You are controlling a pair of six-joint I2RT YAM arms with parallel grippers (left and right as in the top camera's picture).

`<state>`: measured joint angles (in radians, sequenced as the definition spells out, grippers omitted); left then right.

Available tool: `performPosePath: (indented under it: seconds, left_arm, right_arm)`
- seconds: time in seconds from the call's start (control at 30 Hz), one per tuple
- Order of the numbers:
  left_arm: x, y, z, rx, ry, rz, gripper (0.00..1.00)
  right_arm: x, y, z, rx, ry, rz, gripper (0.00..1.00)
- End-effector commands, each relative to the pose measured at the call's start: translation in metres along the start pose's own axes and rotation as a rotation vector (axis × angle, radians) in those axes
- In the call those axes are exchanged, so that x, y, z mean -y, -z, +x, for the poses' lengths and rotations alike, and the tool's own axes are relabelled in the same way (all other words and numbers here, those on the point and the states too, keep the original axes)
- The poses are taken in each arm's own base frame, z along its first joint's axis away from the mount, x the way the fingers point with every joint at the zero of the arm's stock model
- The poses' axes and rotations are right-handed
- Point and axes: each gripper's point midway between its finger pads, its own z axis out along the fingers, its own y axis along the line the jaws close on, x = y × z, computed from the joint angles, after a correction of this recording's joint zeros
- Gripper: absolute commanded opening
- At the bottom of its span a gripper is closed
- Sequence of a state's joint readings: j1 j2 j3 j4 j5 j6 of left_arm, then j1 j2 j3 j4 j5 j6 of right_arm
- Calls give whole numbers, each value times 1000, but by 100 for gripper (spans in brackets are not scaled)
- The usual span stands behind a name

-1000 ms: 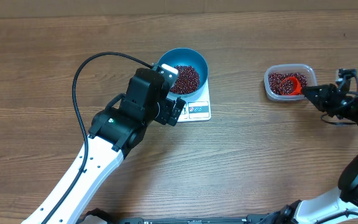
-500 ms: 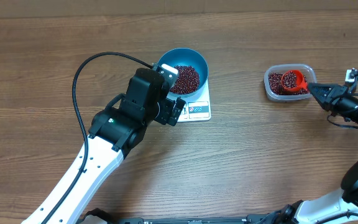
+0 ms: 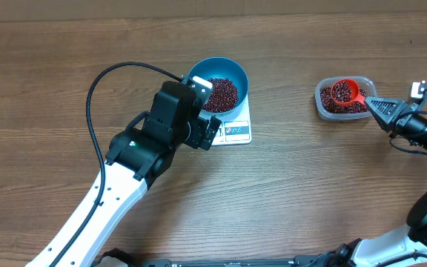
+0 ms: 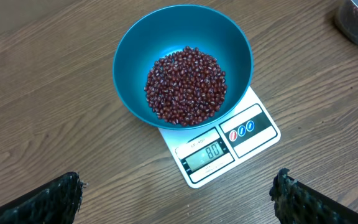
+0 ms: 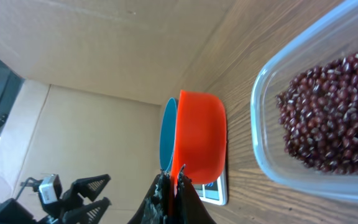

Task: Scoop item into bowl and weigh 150g on scale
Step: 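Carry the filled scoop left and tip beans into the teal bowl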

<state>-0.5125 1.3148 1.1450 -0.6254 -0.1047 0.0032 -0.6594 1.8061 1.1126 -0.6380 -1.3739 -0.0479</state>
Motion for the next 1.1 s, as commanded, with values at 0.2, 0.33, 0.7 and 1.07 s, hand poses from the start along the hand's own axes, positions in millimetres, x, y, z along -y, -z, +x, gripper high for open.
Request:
performPosePath:
  seconds: [0.2,0.33,0.7,1.07]
  left_arm:
    - [0,6,-4,22,-5,7,100]
    - [0,7,-4,22,-5,7,100]
    - [0,7,-4,22,-5,7,100]
    - [0,7,-4,22,-5,7,100]
  right_arm:
    - [-16,-30,20,-96,-10,-66,4]
    - [-25,-54,36,-173,7,-87,4]
    - [-46,-111,52,-297,-16,-95,4]
    - [-77,-175,72,-356,118,-108,4]
